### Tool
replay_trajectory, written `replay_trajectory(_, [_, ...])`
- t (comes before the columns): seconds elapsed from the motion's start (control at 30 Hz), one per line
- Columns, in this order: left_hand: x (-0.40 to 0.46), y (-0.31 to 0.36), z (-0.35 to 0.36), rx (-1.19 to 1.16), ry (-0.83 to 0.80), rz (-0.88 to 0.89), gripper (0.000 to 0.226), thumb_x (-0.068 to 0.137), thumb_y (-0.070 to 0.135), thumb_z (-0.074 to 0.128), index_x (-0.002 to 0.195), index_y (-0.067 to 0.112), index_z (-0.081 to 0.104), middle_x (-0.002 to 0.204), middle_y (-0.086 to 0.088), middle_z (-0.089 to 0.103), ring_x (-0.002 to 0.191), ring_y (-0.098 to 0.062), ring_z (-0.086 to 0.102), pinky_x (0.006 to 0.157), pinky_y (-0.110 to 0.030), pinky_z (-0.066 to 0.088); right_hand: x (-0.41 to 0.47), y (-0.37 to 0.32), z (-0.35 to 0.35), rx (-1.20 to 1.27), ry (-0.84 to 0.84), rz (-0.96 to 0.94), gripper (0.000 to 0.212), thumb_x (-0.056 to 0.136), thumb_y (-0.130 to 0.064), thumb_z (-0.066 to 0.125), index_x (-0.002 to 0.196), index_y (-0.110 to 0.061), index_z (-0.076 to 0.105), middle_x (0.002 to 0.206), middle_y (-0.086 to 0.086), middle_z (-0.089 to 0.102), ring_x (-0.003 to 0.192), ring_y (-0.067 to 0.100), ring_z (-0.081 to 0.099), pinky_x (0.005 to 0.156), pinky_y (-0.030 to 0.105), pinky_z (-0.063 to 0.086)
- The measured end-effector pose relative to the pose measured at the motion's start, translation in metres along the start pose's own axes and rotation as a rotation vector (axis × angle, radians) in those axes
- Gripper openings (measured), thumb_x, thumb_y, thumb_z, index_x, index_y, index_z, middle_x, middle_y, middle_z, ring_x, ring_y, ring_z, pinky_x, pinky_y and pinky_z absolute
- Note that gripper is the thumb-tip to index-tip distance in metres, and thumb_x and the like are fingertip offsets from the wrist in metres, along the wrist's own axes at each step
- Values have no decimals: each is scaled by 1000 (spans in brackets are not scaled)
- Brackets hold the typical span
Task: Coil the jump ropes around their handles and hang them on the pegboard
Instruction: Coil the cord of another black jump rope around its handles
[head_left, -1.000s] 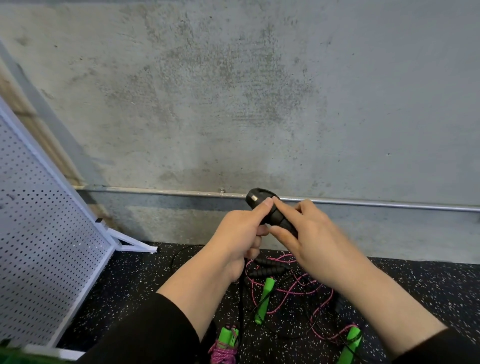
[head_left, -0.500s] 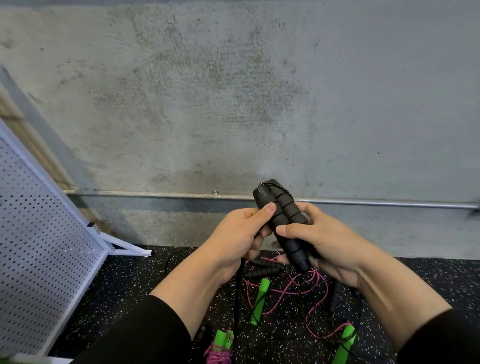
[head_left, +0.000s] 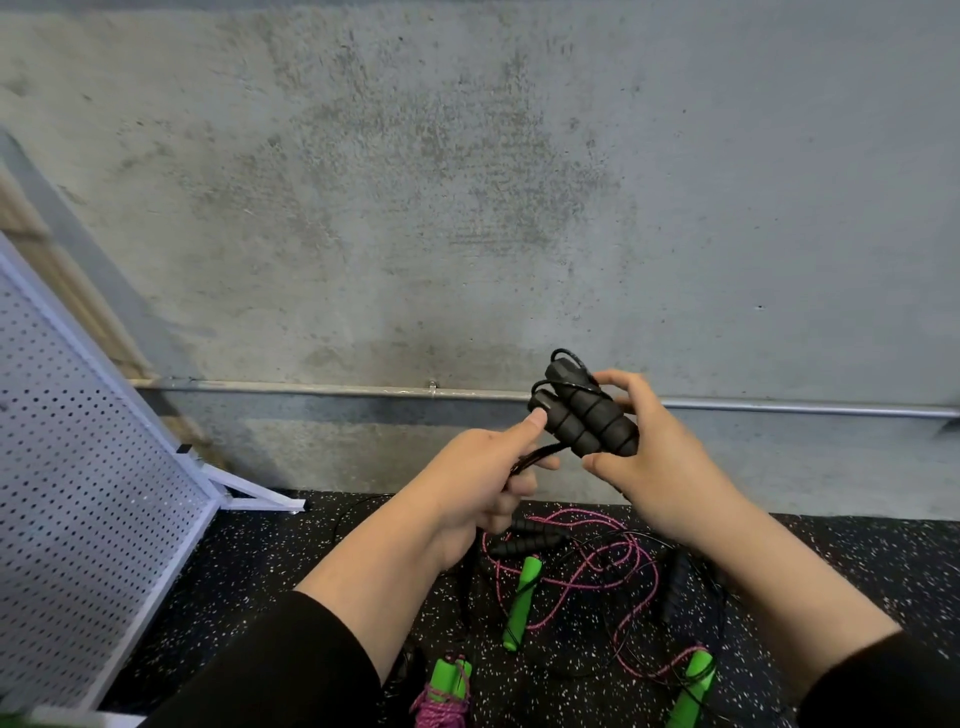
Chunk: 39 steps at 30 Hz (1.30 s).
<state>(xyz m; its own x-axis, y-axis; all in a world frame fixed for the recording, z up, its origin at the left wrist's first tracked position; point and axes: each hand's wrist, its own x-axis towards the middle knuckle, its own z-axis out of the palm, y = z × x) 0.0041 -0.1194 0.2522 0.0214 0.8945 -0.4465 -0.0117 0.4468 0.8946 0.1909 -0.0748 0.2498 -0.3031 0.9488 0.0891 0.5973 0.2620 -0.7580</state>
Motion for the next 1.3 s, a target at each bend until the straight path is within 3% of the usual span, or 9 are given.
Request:
replay_trajectory(0.13, [-1,2,-1,-133,-11,-60,85,89,76,50,114,-3,70,57,8,40,41,-5,19,39,-20,17,-9,-4,11,-265,8,-145,77,87,-15,74,135,-53,29,139,-17,44,106,17,61,83,37,50])
replay_trajectory(0.33, [1,0,-5,-164,35,-81,79,82,82,51,98,7,69,57,8,39,41,-6,17,39,-21,15,-8,-10,18,-288,-46,-310,80,85,-9,71,137,-54,31,142,-21,34,114,14,57,90,38,54])
replay_trajectory(0.53, [6,2,-6,-310,8,-16,49,96,59,55,94,10,64,61,5,42,43,-6,19,39,-20,15,-10,-9,16,-110,-134,-273,56,97,-45,60,142,-57,29,144,-24,34,129,0,44,110,30,39])
replay_trajectory(0.7, [3,8,-5,-362,-140,27,39,101,49,52,110,13,63,67,5,40,47,-6,19,41,-18,17,-6,-17,11,195,1,140,56,91,-60,58,140,-40,40,119,-14,62,88,2,65,72,19,45])
replay_trajectory(0.83, [0,8,-5,-360,-202,54,28,103,44,51,98,18,60,68,5,42,51,-6,21,43,-17,18,-12,-25,1,547,-256,287,48,89,-61,56,106,-19,73,87,-2,74,65,9,68,50,15,47])
replay_trajectory(0.9, [-1,8,-7,-361,-224,65,27,103,41,52,104,16,61,69,4,44,53,-6,22,44,-17,20,-15,-27,-1,657,-286,303,40,93,-50,60,96,-13,75,68,-3,62,54,7,59,44,16,45])
replay_trajectory(1.0, [-3,9,-10,-367,-237,80,20,105,32,52,103,13,59,70,2,48,52,-6,26,46,-17,22,-10,-22,-3,525,-180,248,37,84,-50,70,95,-15,74,73,-4,65,57,3,57,50,14,43])
replay_trajectory(1.2, [-2,6,-8,-347,-216,99,19,106,25,50,91,15,58,69,3,50,46,-4,26,43,-16,22,-9,-18,-8,369,-142,165,54,64,-65,80,103,-29,68,94,5,77,82,25,76,84,47,61])
replay_trajectory(1.3, [0,5,-7,-377,-207,129,16,107,21,49,94,14,57,68,3,49,46,-3,25,41,-16,24,-11,-21,-9,503,-152,128,38,73,-59,80,100,-32,74,97,10,77,87,31,75,91,59,56])
